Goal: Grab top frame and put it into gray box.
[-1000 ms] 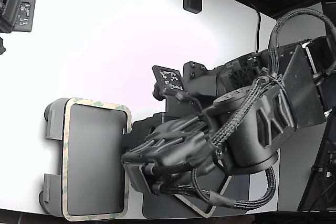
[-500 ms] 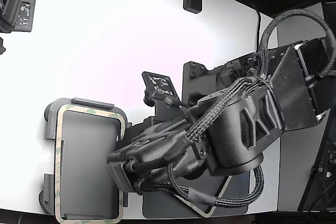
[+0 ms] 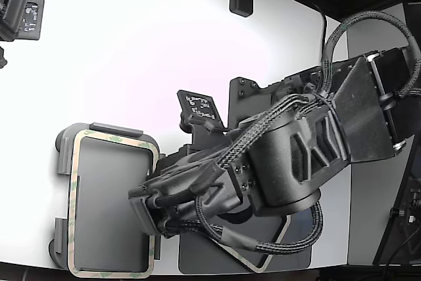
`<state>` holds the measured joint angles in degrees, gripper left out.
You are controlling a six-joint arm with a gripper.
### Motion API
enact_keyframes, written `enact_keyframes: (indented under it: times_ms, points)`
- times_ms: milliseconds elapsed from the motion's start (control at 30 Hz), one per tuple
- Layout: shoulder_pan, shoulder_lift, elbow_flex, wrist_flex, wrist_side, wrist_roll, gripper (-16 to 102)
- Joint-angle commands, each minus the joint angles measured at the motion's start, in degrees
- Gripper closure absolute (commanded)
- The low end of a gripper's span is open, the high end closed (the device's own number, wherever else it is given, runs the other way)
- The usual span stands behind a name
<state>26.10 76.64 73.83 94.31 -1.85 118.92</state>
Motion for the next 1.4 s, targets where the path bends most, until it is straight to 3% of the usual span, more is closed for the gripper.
enact_keyframes:
  times_ms: [0,1367]
  points:
    - [-1.14,1.14,-1.58,0.70,-0.09,-0.26,99]
    - [-2.02,0.79,0.53,0.62,-0.18,-1.23,99]
